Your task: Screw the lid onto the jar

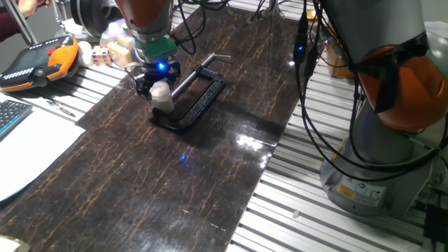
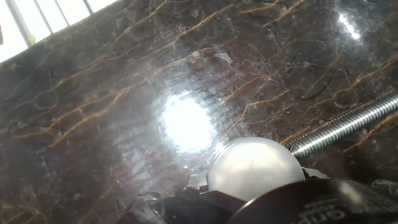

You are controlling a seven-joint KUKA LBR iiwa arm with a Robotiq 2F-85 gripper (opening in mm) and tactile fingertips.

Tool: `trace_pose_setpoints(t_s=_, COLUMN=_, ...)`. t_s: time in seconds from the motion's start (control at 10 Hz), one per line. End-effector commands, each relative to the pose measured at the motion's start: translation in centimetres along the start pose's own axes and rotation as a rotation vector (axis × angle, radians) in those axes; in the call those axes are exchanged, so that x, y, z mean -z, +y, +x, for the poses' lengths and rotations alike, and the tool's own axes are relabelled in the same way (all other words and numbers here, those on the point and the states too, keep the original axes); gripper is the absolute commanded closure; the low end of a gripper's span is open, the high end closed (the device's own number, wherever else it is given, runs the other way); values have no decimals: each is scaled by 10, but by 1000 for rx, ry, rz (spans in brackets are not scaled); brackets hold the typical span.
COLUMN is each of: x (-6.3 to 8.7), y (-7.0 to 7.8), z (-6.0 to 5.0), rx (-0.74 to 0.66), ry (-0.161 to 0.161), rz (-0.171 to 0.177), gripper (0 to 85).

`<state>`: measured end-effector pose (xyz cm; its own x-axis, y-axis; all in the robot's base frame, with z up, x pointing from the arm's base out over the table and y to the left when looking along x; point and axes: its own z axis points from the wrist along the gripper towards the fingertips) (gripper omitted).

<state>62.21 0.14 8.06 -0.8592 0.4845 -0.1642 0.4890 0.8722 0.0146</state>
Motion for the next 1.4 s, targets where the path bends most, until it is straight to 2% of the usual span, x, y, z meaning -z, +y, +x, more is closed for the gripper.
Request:
trace_pose_setpoints(t_s=0.0, x=0, y=0, z=0, rx=-23, ry=-2, rz=3, gripper=140)
trace_pose_setpoints(t_s=0.3, x=-1, y=0, z=0, rx=-105, ry=1, rz=12, gripper=140)
trace_pose_setpoints(t_s=0.6, x=-1, y=-1, z=0, rx=-172, ry=22, rz=32, gripper=133)
trace_pose_setpoints(t_s=1.3, x=-1, y=-1, z=-1, rx=-398, ry=24, rz=33, gripper=107)
